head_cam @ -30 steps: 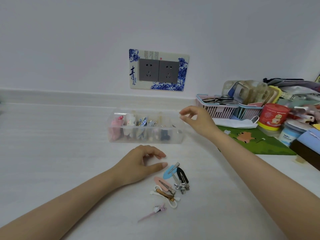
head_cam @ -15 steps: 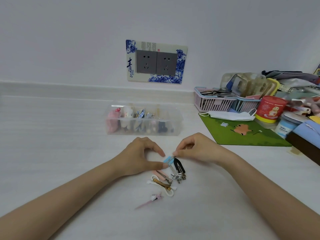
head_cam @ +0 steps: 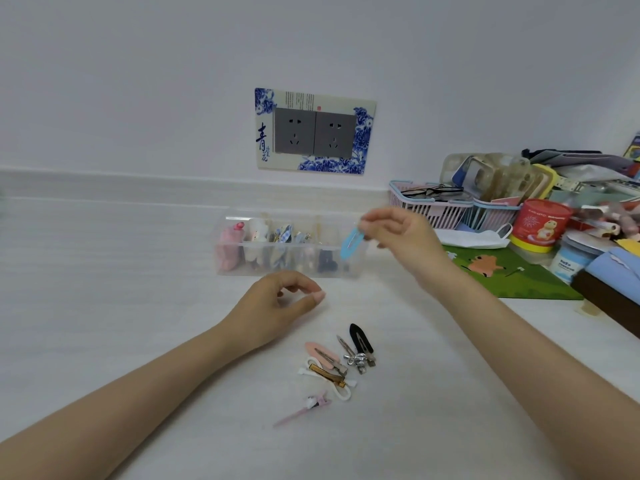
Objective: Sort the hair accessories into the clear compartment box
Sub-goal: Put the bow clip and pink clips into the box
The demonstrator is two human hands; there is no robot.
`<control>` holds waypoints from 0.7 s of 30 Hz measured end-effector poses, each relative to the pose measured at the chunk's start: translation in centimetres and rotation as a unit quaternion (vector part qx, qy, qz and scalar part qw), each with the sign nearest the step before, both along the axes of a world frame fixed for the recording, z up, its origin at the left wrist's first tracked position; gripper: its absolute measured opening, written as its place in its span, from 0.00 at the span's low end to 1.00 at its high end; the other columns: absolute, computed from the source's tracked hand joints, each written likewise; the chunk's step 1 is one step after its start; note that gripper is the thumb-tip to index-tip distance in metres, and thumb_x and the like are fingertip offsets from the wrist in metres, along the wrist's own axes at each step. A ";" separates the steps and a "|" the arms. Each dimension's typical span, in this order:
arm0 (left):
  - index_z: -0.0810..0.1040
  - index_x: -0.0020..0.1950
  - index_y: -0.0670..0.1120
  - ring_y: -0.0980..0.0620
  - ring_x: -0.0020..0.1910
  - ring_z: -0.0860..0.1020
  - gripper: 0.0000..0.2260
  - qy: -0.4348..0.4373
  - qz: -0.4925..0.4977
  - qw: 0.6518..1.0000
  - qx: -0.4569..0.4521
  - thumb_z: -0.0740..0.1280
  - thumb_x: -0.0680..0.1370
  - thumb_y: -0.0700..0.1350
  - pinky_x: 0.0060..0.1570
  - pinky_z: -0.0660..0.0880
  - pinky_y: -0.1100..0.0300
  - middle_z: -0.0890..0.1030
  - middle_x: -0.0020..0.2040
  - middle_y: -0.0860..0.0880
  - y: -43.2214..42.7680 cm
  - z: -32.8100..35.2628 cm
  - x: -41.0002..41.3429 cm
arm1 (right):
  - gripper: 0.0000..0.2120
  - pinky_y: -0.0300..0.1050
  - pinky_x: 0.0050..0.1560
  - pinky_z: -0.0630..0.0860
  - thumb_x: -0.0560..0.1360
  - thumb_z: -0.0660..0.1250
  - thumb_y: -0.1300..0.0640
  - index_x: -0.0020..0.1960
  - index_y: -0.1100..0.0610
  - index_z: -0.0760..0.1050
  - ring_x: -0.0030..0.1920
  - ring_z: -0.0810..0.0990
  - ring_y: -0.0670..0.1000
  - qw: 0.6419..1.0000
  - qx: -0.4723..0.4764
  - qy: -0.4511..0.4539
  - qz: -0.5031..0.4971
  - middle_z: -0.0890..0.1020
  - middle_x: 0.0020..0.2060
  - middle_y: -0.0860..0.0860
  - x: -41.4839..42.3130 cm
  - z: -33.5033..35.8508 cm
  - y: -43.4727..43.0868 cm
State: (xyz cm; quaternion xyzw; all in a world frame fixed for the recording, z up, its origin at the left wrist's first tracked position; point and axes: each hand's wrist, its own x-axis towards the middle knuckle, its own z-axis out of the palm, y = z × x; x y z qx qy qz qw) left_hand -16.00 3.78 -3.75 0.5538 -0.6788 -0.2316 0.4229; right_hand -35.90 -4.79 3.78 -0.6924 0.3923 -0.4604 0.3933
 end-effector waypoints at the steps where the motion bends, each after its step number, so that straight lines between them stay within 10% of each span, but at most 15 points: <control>1: 0.80 0.43 0.58 0.58 0.49 0.76 0.01 -0.002 0.000 1.000 0.000 0.69 0.74 0.52 0.49 0.70 0.64 0.82 0.45 0.59 -0.1 -0.1 0.3 | 0.04 0.28 0.36 0.74 0.71 0.71 0.61 0.45 0.56 0.79 0.33 0.80 0.37 1.000 -0.016 -0.003 -0.021 0.83 0.38 0.49 -0.1 0.6 -1.2; 11: 0.81 0.44 0.55 0.56 0.49 0.79 0.02 -0.030 -0.031 0.999 0.009 0.69 0.74 0.50 0.55 0.75 0.51 0.83 0.47 0.55 0.4 0.2 1.4 | 0.06 0.38 0.49 0.75 0.74 0.69 0.58 0.49 0.56 0.81 0.46 0.78 0.48 0.960 -0.083 0.267 -0.012 0.84 0.47 0.51 1.1 -0.1 -6.5; 16: 0.81 0.45 0.55 0.59 0.50 0.78 0.04 -0.047 -0.062 0.997 0.015 0.70 0.73 0.52 0.56 0.74 0.55 0.82 0.46 0.60 0.8 0.5 1.3 | 0.06 0.28 0.41 0.68 0.74 0.69 0.58 0.50 0.55 0.80 0.45 0.78 0.47 0.968 -0.150 0.198 -0.043 0.83 0.48 0.48 -0.1 -0.7 -3.2; 21: 0.81 0.46 0.59 0.59 0.52 0.76 0.09 -0.130 -0.155 0.978 0.052 0.72 0.68 0.58 0.54 0.71 0.59 0.81 0.46 0.60 1.5 1.3 1.5 | 0.02 0.36 0.41 0.71 0.71 0.72 0.54 0.44 0.52 0.82 0.40 0.77 0.39 0.964 -0.057 0.221 0.137 0.83 0.41 0.40 -1.8 -2.0 2.7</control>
